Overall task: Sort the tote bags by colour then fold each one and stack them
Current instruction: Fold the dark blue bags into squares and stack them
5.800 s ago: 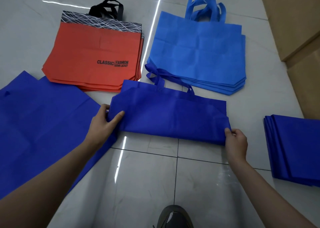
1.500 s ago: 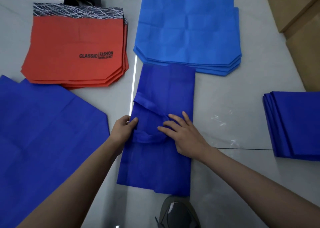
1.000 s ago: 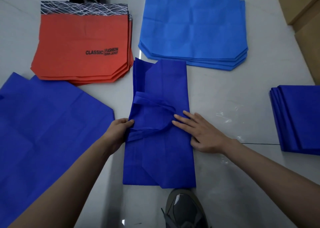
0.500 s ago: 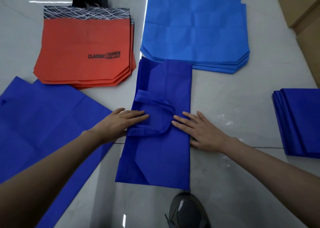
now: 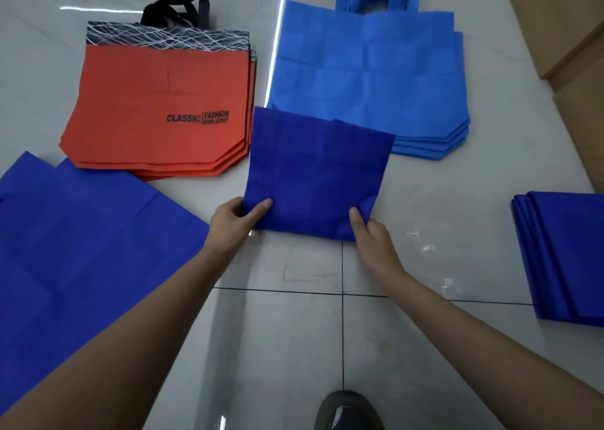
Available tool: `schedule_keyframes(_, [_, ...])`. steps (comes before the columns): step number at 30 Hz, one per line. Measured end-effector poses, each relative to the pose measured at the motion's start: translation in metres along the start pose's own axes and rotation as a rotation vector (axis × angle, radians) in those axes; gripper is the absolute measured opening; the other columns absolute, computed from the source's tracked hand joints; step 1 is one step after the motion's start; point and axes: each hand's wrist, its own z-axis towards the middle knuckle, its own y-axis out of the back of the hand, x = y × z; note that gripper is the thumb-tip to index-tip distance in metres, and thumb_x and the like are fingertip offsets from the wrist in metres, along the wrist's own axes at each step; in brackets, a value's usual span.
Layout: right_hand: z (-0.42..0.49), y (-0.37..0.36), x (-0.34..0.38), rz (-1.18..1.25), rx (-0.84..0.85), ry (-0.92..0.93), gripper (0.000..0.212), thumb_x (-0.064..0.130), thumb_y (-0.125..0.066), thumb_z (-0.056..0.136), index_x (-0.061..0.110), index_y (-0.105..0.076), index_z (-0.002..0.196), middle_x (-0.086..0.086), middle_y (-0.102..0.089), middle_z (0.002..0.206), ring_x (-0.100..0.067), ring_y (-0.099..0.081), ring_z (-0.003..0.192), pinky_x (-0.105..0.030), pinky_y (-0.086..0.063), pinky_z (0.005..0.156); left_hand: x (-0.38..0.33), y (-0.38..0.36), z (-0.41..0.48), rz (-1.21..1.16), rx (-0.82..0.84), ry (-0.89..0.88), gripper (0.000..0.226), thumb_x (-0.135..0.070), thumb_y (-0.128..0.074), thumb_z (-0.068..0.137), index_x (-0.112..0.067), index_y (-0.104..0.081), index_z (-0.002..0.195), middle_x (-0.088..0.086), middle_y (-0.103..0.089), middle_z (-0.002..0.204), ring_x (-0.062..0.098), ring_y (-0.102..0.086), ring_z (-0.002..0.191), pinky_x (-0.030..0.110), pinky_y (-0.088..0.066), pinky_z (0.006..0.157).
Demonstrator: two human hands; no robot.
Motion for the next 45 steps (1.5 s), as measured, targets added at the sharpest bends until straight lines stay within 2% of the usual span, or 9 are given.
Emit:
schedule_keyframes(6, [0.042, -0.017, 0.019, -0.147, -0.146, -0.188, 0.049, 0.049, -0.037, 0.097, 0.006, -0.058, 0.085, -0.01, -0.064, 0.089, -0.035, -0.061, 0.089, -0.042, -0.048, 0.081, -0.009, -0.019, 0.009, 0.39, -0.252, 0.125, 0.054, -0.057, -0.058, 0.082, -0.014, -0.036, 0.061, 0.0, -0.041, 0.057, 0.019, -0.04, 0.056, 0.028, -0.026, 0.049])
schedule_keyframes(10, [0.046, -0.02, 0.024, -0.3, -0.225, -0.278, 0.031, 0.038, -0.041, 0.098, 0.01, -0.054, 0.097, -0.005, -0.057, 0.089, -0.028, -0.059, 0.085, -0.036, -0.047, 0.074, -0.018, -0.028, -0.002, 0.541, -0.344, 0.124, 0.049, -0.053, -0.063, 0.081, -0.013, -0.04, 0.098, 0.001, -0.053, 0.084, 0.027, -0.053, 0.077, 0.034, -0.037, 0.061])
schedule_keyframes(14, [0.02, -0.018, 0.016, -0.567, -0.328, -0.083, 0.027, 0.034, -0.04, 0.1, 0.011, -0.039, 0.112, -0.006, -0.062, 0.091, -0.027, -0.058, 0.075, -0.036, -0.043, 0.063, -0.018, -0.034, -0.022, 0.876, -0.39, -0.139, 0.065, -0.043, -0.065, 0.081, -0.011, -0.037, 0.13, 0.013, -0.047, 0.118, 0.033, -0.056, 0.091, 0.039, -0.04, 0.067])
schedule_keyframes(19, [0.025, -0.021, 0.002, -0.946, -0.445, 0.355, 0.054, 0.008, -0.064, 0.076, 0.007, -0.051, 0.128, -0.02, -0.055, 0.124, -0.038, -0.057, 0.105, -0.045, -0.047, 0.084, -0.005, -0.042, -0.01, 1.071, -0.093, -0.59, 0.055, -0.012, -0.054, 0.088, -0.01, -0.038, 0.141, 0.016, -0.02, 0.154, 0.035, -0.019, 0.141, 0.049, -0.02, 0.111])
schedule_keyframes(22, [0.034, -0.034, 0.019, -1.028, -0.189, 0.621, 0.06, 0.008, -0.055, 0.084, 0.013, -0.04, 0.142, -0.013, -0.035, 0.149, -0.033, -0.038, 0.134, -0.047, -0.033, 0.107, 0.004, -0.048, 0.002, 0.986, 0.058, -0.483, 0.054, -0.025, -0.026, 0.096, -0.012, -0.023, 0.148, 0.007, -0.009, 0.158, 0.023, -0.009, 0.145, 0.037, -0.009, 0.115])
schedule_keyframes(27, [0.047, -0.057, 0.021, -1.101, 0.137, 0.461, 0.053, 0.038, -0.016, 0.103, 0.026, 0.002, 0.151, 0.006, 0.009, 0.159, -0.017, 0.009, 0.146, -0.041, 0.005, 0.116, 0.025, -0.054, 0.005, 0.959, -0.004, -0.467, 0.064, -0.042, -0.007, 0.093, -0.013, -0.021, 0.148, 0.002, -0.014, 0.157, 0.016, -0.011, 0.144, 0.035, -0.007, 0.115])
schedule_keyframes(36, [0.048, -0.026, -0.006, -1.09, 0.013, 0.366, 0.065, 0.051, 0.001, 0.089, 0.033, -0.004, 0.151, 0.007, 0.005, 0.159, -0.019, 0.006, 0.146, -0.045, 0.003, 0.116, 0.025, -0.054, 0.003, 0.98, -0.023, -0.448, 0.065, -0.048, -0.009, 0.093, -0.015, -0.017, 0.149, -0.001, -0.011, 0.157, 0.015, -0.009, 0.145, 0.03, 0.002, 0.113])
schedule_keyframes(41, [0.068, -0.025, 0.028, -1.152, -0.135, 0.515, 0.058, 0.044, -0.024, 0.092, 0.02, -0.044, 0.14, -0.011, -0.043, 0.143, -0.035, -0.042, 0.126, -0.052, -0.02, 0.112, 0.025, -0.053, 0.005, 1.005, -0.003, -0.442, 0.073, -0.061, -0.01, 0.09, -0.02, -0.01, 0.15, -0.007, -0.002, 0.157, 0.01, 0.001, 0.144, 0.026, 0.009, 0.112])
schedule_keyframes(45, [0.098, -0.032, 0.045, -1.241, 0.16, 0.559, 0.057, 0.054, -0.025, 0.098, 0.036, -0.011, 0.15, 0.002, -0.006, 0.159, -0.031, -0.005, 0.145, -0.051, 0.0, 0.115, 0.026, -0.042, 0.01, 1.022, 0.073, -0.51, 0.073, -0.063, -0.009, 0.088, -0.023, -0.005, 0.149, -0.013, 0.006, 0.152, 0.005, 0.009, 0.141, 0.024, 0.012, 0.111])
